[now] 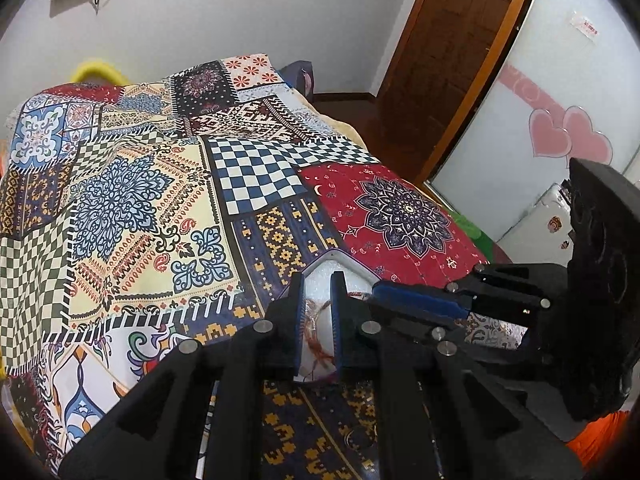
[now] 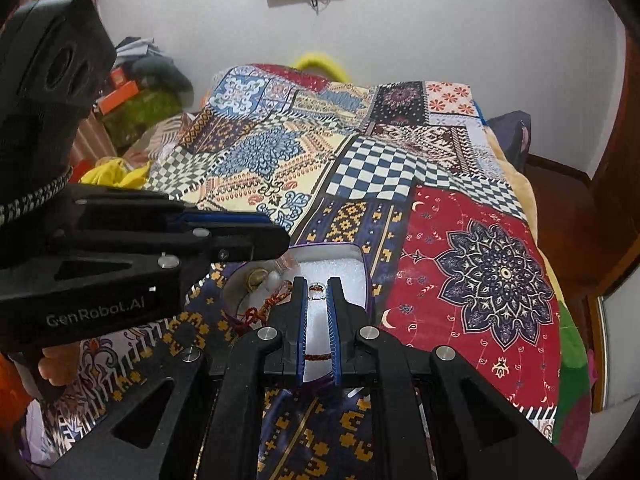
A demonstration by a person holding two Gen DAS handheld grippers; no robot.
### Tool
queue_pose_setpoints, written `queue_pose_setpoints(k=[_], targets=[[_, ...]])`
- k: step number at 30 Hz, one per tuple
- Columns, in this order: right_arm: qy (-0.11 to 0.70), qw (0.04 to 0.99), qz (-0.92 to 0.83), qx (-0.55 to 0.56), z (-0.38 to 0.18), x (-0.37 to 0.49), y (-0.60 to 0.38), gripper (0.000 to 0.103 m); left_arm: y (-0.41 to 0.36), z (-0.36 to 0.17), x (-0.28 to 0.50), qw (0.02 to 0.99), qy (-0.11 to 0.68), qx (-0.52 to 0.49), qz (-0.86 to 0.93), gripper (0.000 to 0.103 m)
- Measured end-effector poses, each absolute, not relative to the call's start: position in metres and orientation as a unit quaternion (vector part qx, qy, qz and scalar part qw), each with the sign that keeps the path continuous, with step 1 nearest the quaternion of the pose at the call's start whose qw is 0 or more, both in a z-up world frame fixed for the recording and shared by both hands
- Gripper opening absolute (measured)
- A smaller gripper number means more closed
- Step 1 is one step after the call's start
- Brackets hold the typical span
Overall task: Organize jewelry
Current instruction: 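Lower both held pieces into the heart tin and open both grippers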
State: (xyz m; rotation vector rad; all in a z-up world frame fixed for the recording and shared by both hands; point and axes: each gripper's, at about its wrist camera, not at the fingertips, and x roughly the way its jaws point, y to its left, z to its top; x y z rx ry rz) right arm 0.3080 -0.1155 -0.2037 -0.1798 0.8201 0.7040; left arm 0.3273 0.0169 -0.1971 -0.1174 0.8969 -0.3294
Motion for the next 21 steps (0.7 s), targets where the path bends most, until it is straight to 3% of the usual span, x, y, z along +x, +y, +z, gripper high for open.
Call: queue_pose_setpoints(k=[6, 12, 21], targets=[[0.397, 0.849, 0.334, -0.104, -0.204, 0.307, -0.111, 0.009, 0.016, -0.189, 0.322, 0.892, 0.424, -0.037, -0.151, 0.010], [0.391, 0.855, 0.326, -0.098, -0.195, 0.302, -0.117, 0.025, 0.022, -0.179, 0.308, 0.896, 0.418, -0.035, -0.142, 0.018], [0.380, 0.865, 0.314, -0.096, -0.183, 0.284, -0.131, 0.025, 0.022, -0.183, 0.279, 0.889, 0.435, -0.021, -0.139, 0.022]])
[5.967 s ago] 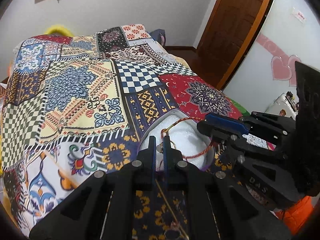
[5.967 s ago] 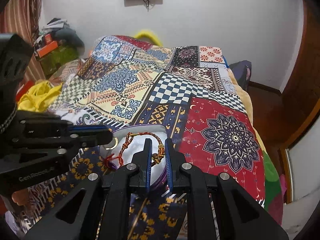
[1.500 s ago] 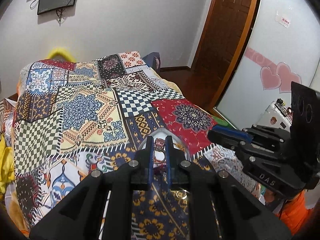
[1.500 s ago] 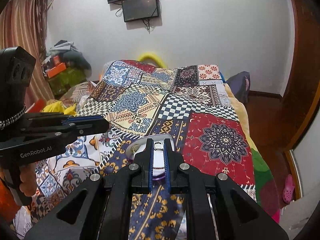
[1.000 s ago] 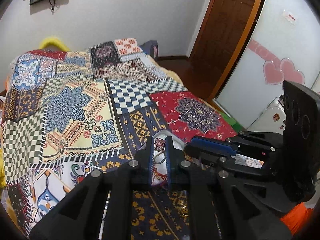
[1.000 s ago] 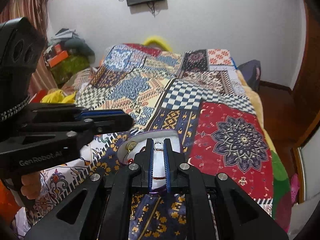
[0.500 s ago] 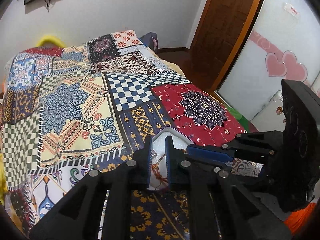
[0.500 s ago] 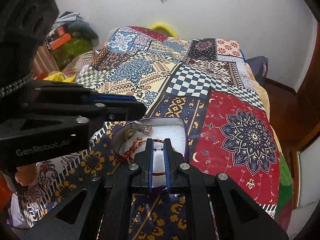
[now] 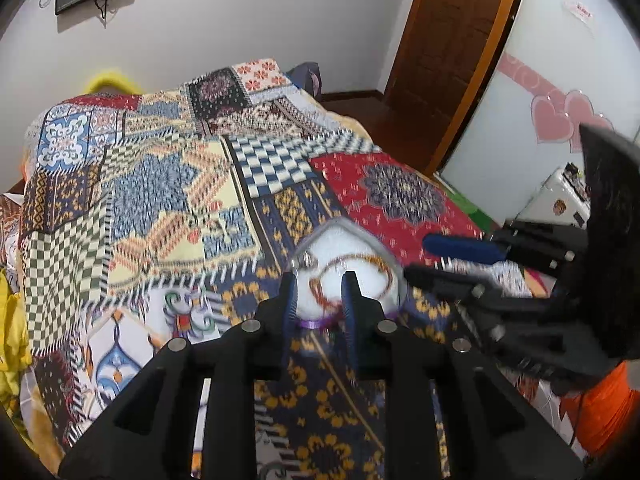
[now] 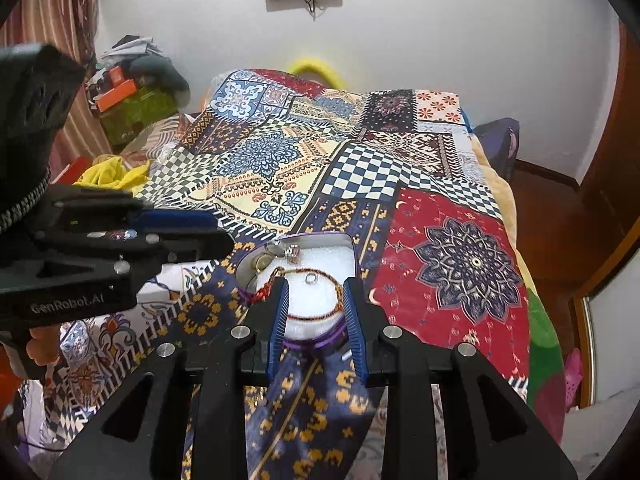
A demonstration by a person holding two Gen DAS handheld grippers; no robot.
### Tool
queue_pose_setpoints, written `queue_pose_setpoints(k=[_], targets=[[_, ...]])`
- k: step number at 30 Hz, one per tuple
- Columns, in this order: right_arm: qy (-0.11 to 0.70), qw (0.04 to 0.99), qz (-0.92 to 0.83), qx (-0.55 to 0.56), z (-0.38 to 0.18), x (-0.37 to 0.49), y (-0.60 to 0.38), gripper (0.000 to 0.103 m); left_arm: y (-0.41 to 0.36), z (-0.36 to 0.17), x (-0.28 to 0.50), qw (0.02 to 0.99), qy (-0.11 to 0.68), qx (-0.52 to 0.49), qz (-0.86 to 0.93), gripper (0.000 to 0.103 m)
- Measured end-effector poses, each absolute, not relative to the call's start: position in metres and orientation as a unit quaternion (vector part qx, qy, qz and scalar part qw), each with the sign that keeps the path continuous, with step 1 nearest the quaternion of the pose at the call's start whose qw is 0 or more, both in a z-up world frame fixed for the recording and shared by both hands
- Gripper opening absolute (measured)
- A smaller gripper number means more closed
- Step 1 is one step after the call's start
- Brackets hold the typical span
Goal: Organize jewelry
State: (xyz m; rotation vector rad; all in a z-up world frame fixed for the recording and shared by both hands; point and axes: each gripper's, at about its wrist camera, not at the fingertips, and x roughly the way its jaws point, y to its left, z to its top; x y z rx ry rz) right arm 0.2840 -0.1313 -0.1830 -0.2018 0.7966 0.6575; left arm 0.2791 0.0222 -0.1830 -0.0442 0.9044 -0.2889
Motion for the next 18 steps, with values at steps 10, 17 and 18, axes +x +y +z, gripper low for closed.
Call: queue_pose_setpoints(k=[10, 17, 18], targets=[[0.395, 0.860, 0.308, -0.096, -0.193, 0.264, -0.139, 0.025, 0.012, -0.211, 0.248, 0.868, 0.475, -0.014, -0.146, 0.023], [0.426, 0.840, 0.320, -0.104, -0.215, 0.250, -0.134, 0.025, 0.011, -0.218, 0.232, 0.864, 0.483, -0.015, -0.142, 0.031], [0.431, 0.836, 0.322, -0.106, -0.219, 0.249, -0.131, 0.025, 0.012, -0.219, 0.229, 0.863, 0.484, -0.015, -0.142, 0.031]])
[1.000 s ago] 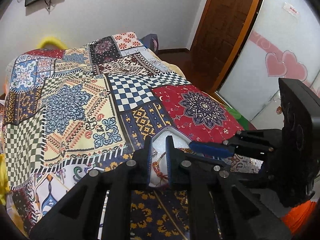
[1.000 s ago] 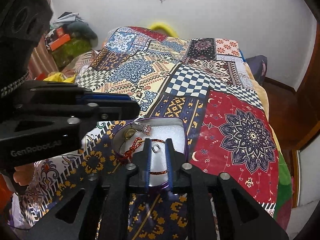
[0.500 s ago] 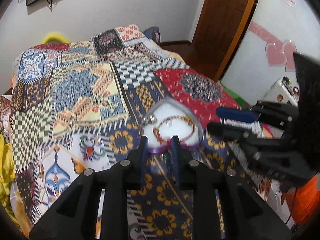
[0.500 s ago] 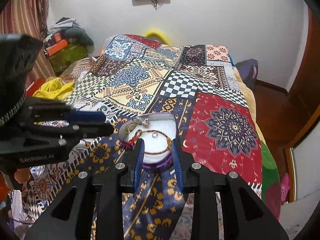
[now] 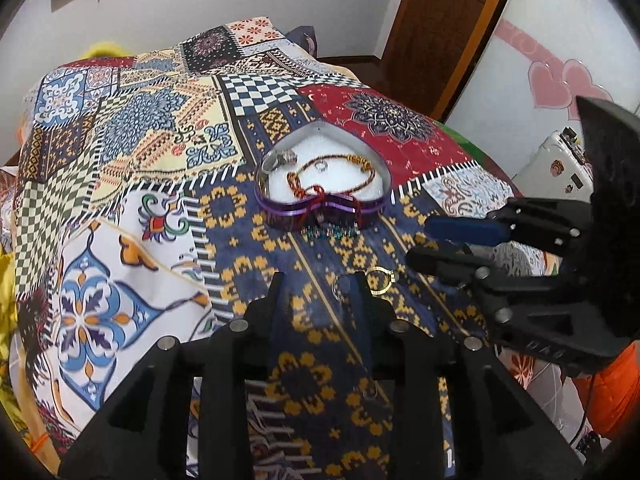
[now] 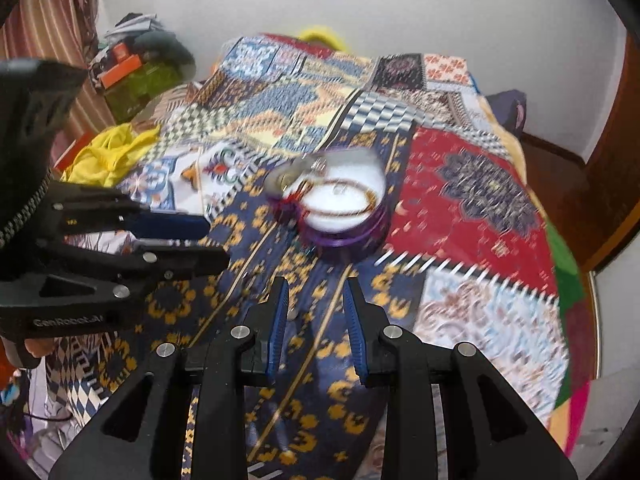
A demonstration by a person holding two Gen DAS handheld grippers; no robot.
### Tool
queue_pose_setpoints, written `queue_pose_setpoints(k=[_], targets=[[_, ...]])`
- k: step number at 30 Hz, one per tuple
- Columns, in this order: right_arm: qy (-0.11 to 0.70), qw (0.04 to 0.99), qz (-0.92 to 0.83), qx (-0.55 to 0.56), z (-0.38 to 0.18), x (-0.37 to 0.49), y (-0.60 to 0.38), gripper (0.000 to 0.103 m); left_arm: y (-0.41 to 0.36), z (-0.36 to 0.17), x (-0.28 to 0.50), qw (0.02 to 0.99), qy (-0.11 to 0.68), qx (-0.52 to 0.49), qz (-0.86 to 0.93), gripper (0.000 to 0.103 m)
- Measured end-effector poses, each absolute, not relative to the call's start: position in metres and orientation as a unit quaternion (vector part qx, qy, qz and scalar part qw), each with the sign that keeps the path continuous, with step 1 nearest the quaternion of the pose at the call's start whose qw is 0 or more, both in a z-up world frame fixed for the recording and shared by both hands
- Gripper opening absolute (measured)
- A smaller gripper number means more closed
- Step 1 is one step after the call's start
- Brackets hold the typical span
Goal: Organize jewelry
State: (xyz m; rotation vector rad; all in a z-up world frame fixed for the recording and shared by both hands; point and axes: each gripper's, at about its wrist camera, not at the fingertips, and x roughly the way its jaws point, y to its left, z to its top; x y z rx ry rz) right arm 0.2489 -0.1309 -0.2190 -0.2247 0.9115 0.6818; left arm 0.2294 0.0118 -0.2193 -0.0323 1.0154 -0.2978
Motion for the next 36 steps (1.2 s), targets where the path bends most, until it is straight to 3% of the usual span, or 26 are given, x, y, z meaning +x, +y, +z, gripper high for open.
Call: queue_pose_setpoints(k=[6, 15, 21, 36], targets=[[0.453, 0.817, 0.333, -0.131, -0.239, 0.241, -0.113, 0.026, 0.016, -0.228, 0.221, 0.859, 0.493, -0.012, -0.135, 0.031], [0.425, 0.828, 0.325, -0.169, -0.243, 0.231, -0.103, 0.029, 0.024, -0.231, 0.212, 0.860, 0.496, -0.007, -0.125, 0.033], [0.425, 0.832, 0.322, -0.154, -0.241, 0.232, -0.109, 0.008, 0.020, -0.234, 0.213, 0.857, 0.499, -0.006, -0.128, 0.037], [0.412, 0.853, 0.300, -0.116, -0.229, 0.238, -0.141, 0.007, -0.009, -0.249, 0.237, 0.852, 0.502, 0.002, -0.149, 0.037]])
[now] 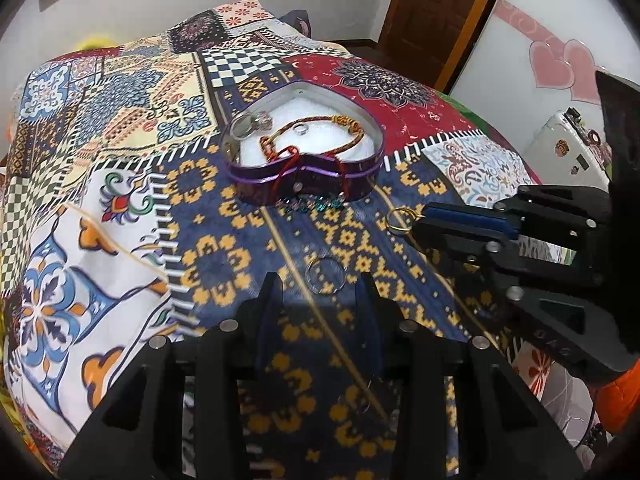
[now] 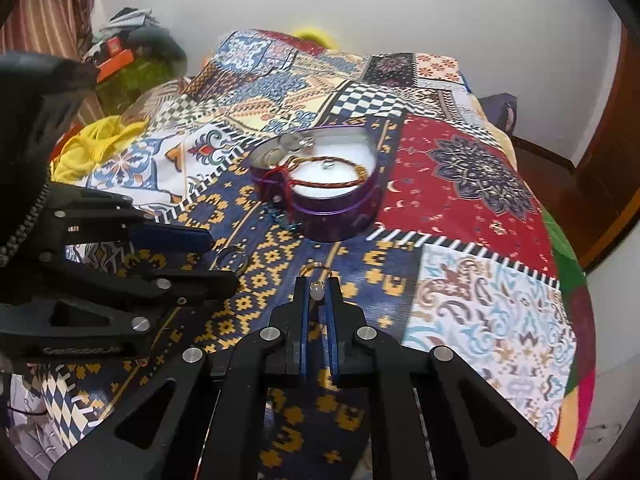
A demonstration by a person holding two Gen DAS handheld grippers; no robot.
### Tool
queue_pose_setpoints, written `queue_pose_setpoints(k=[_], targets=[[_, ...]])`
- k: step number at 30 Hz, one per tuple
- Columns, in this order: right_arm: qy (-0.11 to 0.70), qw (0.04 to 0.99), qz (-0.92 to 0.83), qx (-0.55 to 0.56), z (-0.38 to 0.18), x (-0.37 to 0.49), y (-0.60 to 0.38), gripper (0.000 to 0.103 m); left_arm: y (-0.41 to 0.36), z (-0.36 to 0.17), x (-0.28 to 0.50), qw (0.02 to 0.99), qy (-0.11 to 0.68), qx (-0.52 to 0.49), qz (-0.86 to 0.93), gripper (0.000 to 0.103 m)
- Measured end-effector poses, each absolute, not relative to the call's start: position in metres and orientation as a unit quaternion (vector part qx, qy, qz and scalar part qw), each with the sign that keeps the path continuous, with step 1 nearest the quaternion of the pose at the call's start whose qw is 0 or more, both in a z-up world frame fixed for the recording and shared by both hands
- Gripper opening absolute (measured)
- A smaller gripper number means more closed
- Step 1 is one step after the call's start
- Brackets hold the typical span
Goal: Organize jewelry
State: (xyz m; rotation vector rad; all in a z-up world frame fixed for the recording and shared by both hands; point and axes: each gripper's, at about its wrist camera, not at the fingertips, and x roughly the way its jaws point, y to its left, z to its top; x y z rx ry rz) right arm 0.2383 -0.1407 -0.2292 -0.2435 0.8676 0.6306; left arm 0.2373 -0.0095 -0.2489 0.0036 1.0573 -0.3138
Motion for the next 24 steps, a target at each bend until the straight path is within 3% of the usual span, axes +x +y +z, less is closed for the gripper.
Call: queue_pose_setpoints(k=[2, 4, 24], targets=[[0.409, 0.855, 0.298, -0.113, -0.227, 0.239, -0.144, 0.007, -0.012, -0.249, 0.239, 0.855, 0.498, 0.006, -0.148, 0.035], [0.406, 0.857, 0.296, -0.112, -0.226, 0.239, -0.147, 0.007, -0.014, -0.250, 0.239, 0.857, 0.494, 0.013, -0.147, 0.021], [0.363, 0.880, 0.289, -0.098, -0.186, 0.234, -0.160, 0.007, -0.005, -0.199, 0.226, 0.888, 0.439, -0.001, -0.141, 0.021]])
